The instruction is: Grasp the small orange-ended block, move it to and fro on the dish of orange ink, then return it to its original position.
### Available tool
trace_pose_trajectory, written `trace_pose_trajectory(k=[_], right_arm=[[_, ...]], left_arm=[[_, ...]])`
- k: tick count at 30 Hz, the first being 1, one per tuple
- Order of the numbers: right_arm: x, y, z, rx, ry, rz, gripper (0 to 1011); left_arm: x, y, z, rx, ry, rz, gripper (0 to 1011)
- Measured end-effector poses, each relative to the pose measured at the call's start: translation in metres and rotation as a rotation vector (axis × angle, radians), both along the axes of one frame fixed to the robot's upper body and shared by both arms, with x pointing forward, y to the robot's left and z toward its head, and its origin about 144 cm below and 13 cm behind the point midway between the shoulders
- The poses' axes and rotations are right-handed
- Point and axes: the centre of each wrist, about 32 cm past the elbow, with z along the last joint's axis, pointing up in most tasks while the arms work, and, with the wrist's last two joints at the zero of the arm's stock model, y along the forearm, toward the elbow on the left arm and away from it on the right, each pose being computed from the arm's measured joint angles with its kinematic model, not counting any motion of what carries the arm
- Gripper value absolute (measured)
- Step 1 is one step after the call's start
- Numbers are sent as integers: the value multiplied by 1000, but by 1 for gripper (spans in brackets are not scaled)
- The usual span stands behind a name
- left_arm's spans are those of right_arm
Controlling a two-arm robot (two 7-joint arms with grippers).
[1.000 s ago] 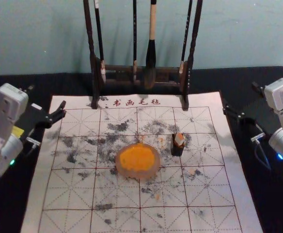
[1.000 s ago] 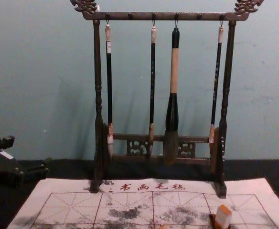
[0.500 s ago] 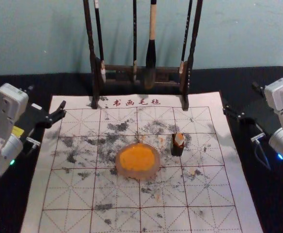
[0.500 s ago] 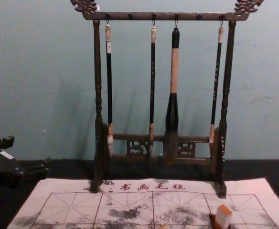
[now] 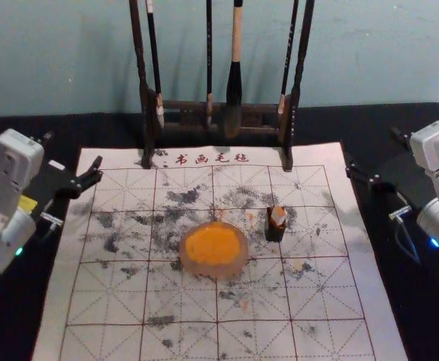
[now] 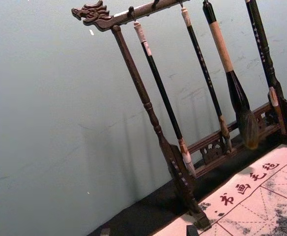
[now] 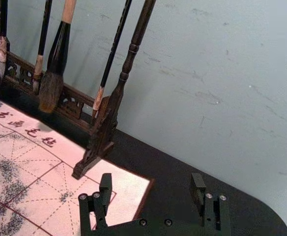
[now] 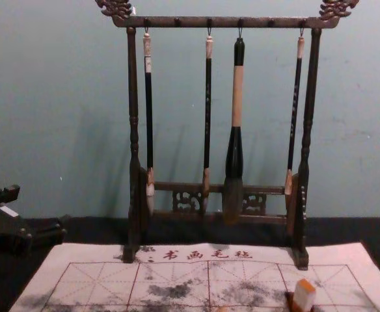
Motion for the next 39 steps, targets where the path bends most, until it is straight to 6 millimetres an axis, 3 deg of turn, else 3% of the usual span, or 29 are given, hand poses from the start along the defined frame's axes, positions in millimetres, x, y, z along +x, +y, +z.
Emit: trace_pose_trajectory(k=[6,25,39], right_arm=[[-4,0,1,4,13,18,1003],[-56,22,5,107,307,301,1002],[-44,52,7,110,300,381,1002]], left_arm=[[0,0,0,0,0,0,1001],[0,0,0,0,0,0,1001],[0,0,0,0,0,0,1001]])
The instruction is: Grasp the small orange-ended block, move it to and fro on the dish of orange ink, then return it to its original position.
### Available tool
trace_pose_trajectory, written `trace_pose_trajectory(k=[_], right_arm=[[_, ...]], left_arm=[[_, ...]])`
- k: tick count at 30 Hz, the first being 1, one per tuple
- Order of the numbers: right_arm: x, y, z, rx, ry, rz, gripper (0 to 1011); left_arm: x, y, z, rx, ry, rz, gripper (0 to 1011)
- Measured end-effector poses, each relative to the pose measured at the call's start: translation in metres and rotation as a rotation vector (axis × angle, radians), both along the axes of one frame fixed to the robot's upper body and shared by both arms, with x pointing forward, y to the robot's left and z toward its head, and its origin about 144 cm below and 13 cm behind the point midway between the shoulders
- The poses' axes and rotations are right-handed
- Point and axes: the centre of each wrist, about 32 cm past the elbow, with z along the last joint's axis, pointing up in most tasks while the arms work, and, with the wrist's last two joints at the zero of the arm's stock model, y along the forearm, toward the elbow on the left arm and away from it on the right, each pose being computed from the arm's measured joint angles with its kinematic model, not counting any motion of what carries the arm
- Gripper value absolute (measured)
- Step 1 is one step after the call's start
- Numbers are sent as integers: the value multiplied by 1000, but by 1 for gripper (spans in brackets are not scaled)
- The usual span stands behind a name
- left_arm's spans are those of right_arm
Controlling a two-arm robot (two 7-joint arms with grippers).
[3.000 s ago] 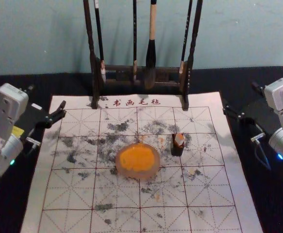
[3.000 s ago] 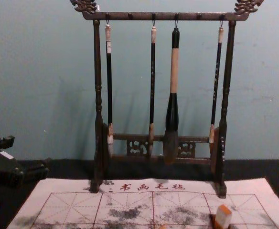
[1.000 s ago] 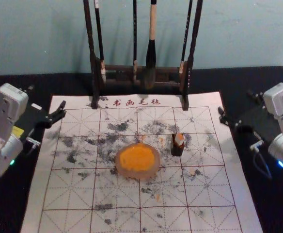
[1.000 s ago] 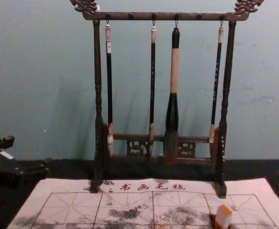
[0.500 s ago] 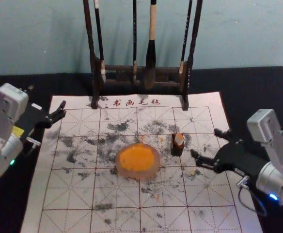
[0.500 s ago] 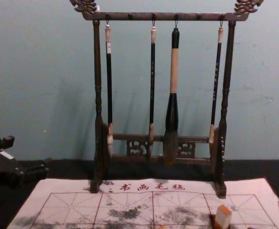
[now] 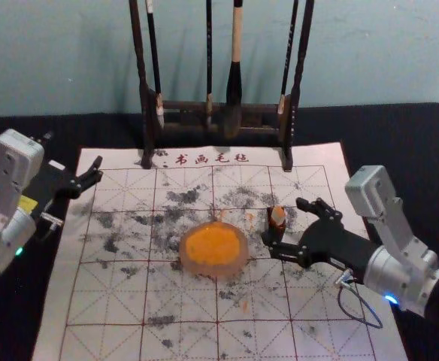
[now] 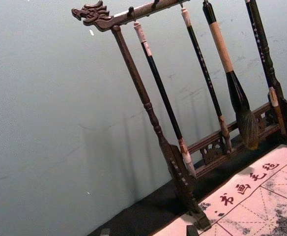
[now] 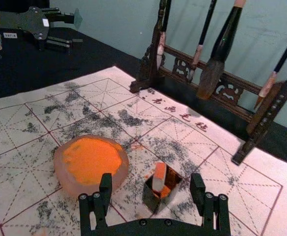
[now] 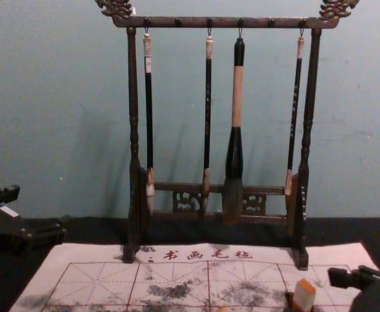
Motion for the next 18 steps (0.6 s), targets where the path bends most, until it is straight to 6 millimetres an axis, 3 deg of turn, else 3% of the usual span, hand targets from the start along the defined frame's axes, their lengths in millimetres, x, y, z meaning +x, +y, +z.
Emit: trace_pose_trajectory(k=[18], right_arm=[[14,15,-10,-12,-1,-37,1002]], left_arm=[[0,0,0,0,0,0,1001]])
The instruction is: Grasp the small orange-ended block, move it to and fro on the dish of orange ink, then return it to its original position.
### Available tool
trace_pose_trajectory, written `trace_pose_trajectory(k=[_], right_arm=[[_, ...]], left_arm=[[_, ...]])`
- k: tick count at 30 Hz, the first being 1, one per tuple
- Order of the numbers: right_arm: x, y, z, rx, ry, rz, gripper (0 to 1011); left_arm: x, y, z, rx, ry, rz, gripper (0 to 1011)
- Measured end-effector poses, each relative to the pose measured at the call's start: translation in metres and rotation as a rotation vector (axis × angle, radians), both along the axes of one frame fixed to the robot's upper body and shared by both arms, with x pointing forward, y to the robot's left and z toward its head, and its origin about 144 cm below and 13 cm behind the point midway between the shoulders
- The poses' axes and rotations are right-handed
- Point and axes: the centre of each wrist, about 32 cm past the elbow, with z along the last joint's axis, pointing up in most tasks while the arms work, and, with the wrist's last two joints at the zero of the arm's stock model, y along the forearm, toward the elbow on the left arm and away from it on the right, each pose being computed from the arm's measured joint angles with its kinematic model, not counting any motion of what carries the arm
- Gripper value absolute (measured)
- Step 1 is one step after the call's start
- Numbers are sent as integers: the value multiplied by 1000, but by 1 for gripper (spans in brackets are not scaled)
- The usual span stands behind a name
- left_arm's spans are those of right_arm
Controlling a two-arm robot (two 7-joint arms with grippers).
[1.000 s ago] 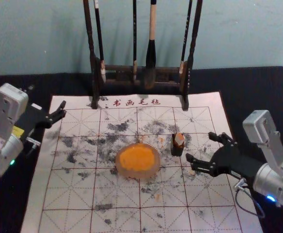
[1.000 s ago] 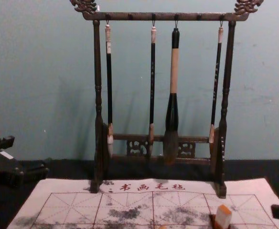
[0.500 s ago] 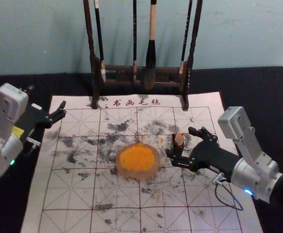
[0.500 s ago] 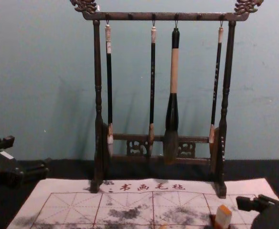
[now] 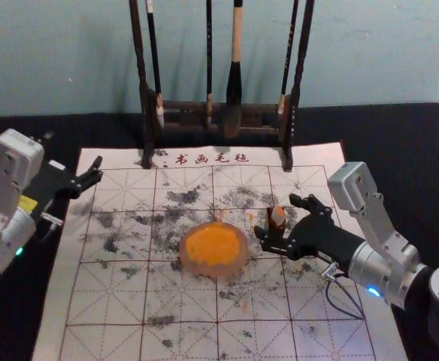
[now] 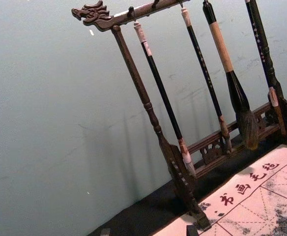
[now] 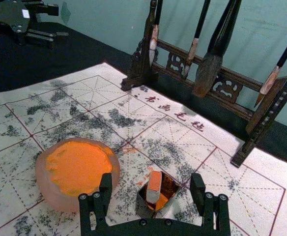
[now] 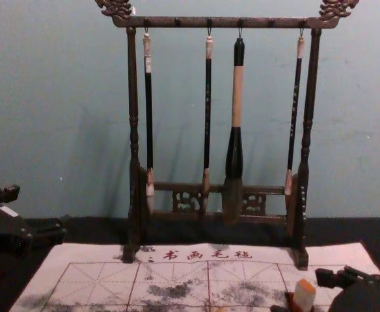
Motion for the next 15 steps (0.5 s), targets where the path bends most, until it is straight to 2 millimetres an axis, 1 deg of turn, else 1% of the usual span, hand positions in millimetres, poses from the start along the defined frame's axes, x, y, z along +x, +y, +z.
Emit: trace_pose_trajectory(k=[15], right_arm=[[1,1,0,-6,-2,-6,1002]], left_arm=[[0,0,0,0,0,0,1001]])
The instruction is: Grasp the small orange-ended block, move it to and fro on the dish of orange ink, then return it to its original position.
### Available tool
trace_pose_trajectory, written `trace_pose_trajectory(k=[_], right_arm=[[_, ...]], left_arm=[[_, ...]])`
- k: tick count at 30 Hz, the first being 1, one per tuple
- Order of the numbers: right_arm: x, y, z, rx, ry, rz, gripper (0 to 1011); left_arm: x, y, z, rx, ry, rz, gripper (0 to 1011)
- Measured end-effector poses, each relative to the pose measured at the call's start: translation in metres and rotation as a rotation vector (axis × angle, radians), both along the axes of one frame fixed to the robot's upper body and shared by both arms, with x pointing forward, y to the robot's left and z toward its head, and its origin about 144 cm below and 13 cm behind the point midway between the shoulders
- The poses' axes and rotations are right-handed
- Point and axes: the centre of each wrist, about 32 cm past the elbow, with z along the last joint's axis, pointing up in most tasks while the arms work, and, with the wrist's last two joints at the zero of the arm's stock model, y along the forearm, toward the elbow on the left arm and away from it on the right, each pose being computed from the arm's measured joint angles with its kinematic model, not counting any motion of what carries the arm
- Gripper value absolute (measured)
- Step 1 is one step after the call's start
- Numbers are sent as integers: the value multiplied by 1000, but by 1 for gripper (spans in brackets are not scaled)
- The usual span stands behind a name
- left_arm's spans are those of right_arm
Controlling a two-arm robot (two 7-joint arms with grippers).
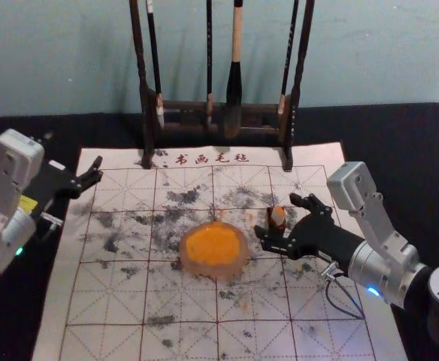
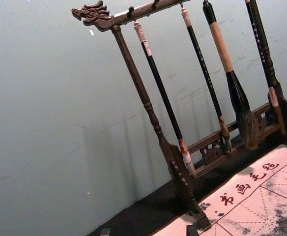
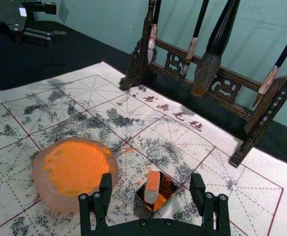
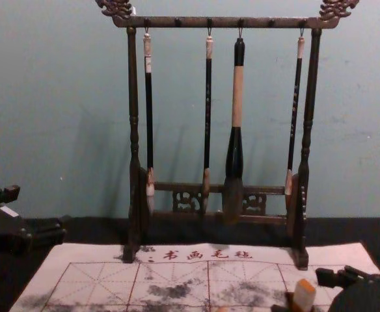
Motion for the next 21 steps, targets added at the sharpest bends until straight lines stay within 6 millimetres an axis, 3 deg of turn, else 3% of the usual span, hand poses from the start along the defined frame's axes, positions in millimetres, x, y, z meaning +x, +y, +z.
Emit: trace_pose_trajectory(k=[12,13,21], right_arm=[[0,0,0,2,1,1,787],[0,0,0,2,1,1,706],[0,0,0,2,1,1,466]], left_arm=[[0,0,0,0,0,0,1001],[0,0,0,0,0,0,1001],[0,0,0,0,0,0,1001]])
